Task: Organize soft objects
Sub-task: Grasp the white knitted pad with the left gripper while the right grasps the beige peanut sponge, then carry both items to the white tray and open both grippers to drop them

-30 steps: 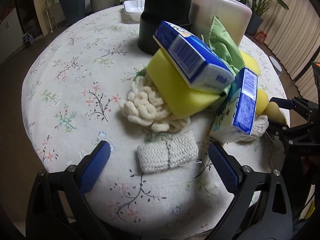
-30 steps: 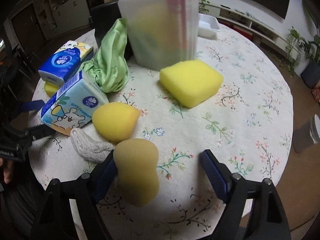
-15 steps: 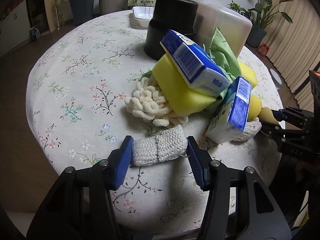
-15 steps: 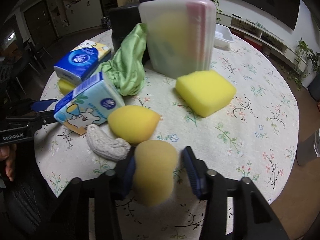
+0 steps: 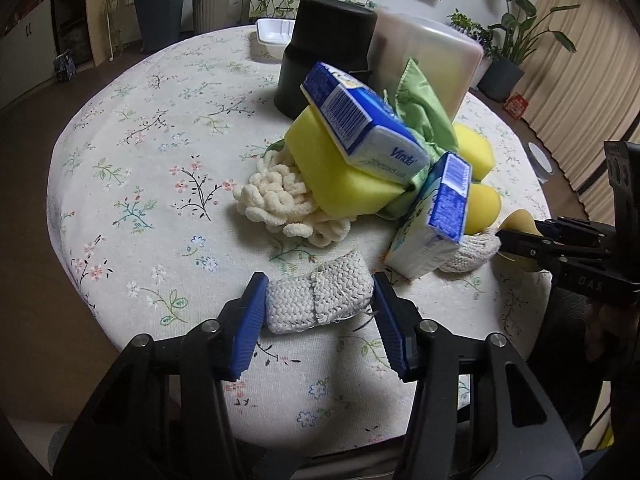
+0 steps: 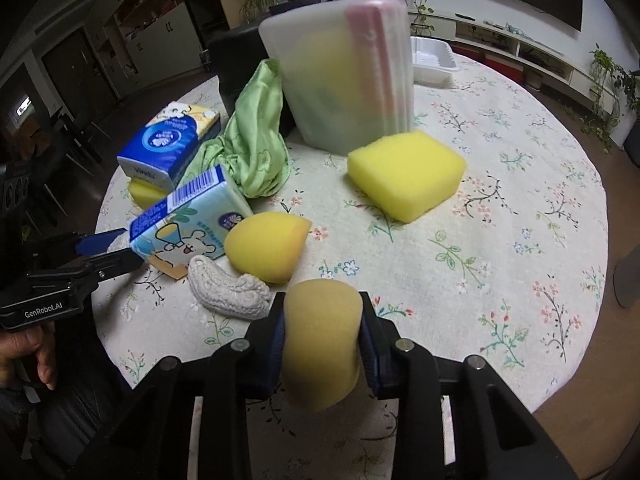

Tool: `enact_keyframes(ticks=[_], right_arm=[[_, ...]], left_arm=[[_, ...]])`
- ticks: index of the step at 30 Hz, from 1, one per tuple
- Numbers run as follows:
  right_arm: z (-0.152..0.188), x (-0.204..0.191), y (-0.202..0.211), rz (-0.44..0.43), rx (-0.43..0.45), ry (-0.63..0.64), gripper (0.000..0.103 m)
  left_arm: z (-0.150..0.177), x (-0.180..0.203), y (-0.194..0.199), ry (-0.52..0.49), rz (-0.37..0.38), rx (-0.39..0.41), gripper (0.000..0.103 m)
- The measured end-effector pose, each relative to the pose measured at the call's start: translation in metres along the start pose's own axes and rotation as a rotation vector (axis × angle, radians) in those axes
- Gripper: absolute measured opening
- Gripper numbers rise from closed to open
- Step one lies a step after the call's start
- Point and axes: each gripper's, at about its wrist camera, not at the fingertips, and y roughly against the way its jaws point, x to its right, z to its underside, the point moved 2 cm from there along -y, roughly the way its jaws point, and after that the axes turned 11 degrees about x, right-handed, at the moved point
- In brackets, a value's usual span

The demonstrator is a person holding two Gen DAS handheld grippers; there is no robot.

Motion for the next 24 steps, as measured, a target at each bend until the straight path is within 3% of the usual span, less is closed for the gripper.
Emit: enact_keyframes(ticks=[7, 17, 24], right_arm=[[-0.003, 0.006, 0.018, 0.012, 0.026, -0.016, 0.035], [-0.027, 0.027, 0.025, 0.041, 0.026, -0.004, 0.035], [-0.079, 0.061, 0.032, 0.073, 0.068, 0.009, 0.035]], left_arm=[[-0.010, 0.002, 0.011, 0.000, 0.027, 0.025, 0.049], [-0.047, -0.024, 0.021, 0.022, 0.055, 0.044, 0.049], [-0.099, -0.049, 0.026, -0.009, 0.028, 0.098, 0.050]])
